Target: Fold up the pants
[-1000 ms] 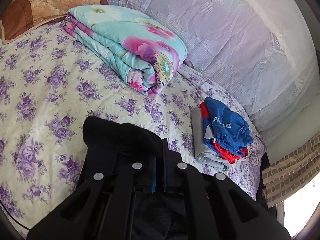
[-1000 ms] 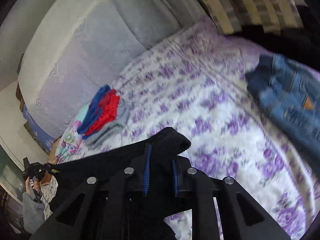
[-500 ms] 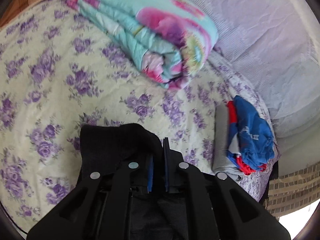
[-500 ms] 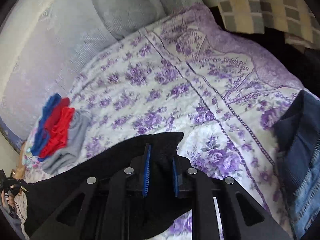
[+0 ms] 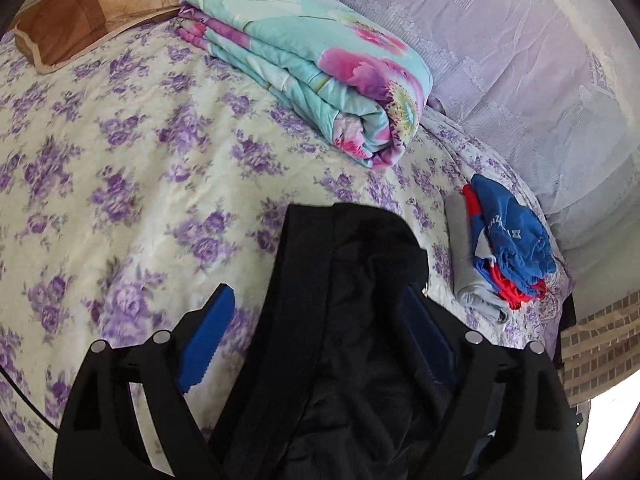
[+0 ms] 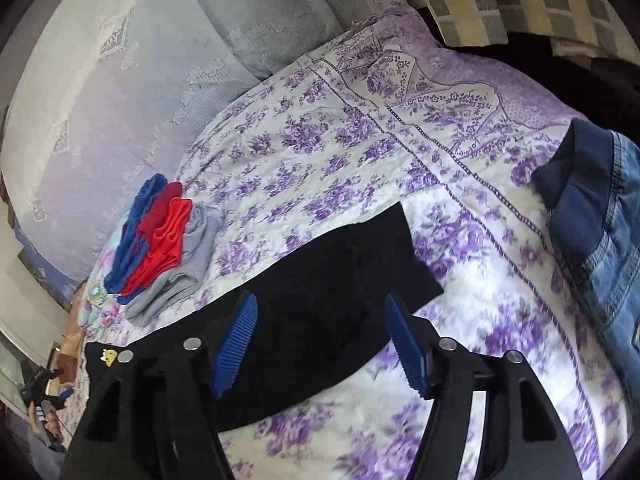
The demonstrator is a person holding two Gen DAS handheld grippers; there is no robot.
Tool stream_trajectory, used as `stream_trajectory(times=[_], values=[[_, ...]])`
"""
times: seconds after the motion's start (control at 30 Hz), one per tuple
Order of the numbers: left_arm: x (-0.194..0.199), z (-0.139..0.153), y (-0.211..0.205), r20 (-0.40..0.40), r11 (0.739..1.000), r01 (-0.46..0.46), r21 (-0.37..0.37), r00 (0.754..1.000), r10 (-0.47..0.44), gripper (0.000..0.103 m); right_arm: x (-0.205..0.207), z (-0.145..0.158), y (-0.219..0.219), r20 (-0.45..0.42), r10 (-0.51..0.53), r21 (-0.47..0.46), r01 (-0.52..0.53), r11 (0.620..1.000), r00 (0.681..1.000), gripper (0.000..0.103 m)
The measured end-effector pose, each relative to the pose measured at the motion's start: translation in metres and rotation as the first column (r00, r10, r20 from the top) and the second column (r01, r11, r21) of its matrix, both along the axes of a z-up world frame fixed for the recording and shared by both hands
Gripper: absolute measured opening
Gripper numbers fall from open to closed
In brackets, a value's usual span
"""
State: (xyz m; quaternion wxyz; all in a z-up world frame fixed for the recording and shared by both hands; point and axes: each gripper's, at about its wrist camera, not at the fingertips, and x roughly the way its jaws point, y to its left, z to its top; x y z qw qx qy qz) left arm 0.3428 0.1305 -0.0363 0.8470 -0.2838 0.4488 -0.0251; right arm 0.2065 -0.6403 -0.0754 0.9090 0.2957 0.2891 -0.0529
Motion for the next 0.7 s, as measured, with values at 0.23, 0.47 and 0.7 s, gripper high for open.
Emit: stream_trajectory(times=[0.23,0.47,0.7], values=[[-0.098,-0.012,0.005,0.007,1.000,0.027,-0.005,1.000,-0.027,0.083,-0.053,-0.005,0.025,0.026,0.027,0.044,-0.028,0.999,0.999,0.075],[-0.141,-0.043,-0.004,-0.032,0.994,0.048,-0.101,0.998,-0.052,0.075,-0.094,-0.012,0.036,0.080,0.028,0.131,-0.038,0.991,0.996,0.076],[-0.118,-0.059,-0.027,-0.028,0.992,0.088,-0.092,0.995,-0.091,0.036,-0.139,-0.006,0.055,0.098,0.067,0.139,-0.081,0.987,0.993,0.078]])
